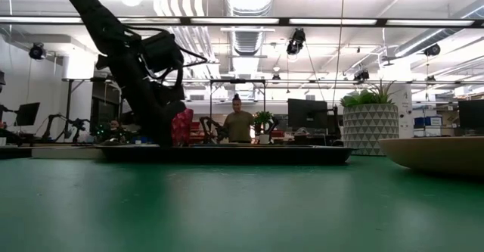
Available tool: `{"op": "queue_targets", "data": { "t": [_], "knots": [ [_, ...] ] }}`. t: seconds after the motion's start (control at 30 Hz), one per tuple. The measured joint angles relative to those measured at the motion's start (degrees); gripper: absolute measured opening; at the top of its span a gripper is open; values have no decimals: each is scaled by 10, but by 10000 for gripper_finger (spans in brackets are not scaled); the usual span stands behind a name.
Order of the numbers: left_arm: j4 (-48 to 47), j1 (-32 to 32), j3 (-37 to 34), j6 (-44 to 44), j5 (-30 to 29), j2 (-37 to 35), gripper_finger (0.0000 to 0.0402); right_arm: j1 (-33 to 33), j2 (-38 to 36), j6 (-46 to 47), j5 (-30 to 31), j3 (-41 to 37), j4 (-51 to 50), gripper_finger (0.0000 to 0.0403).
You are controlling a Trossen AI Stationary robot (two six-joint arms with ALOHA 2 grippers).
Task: Pick and place plate/cup/fork/spoon on tray
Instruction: Put the blue spoon to the right of the pink fork on the black tray
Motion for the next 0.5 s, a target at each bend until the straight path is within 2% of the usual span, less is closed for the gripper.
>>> {"op": "queue_targets", "data": {
  "t": [0.5],
  "knots": [
    [15, -4, 1, -17, -3, 21, 0, 0, 0, 0, 0, 0, 0, 9]
  ]
}}
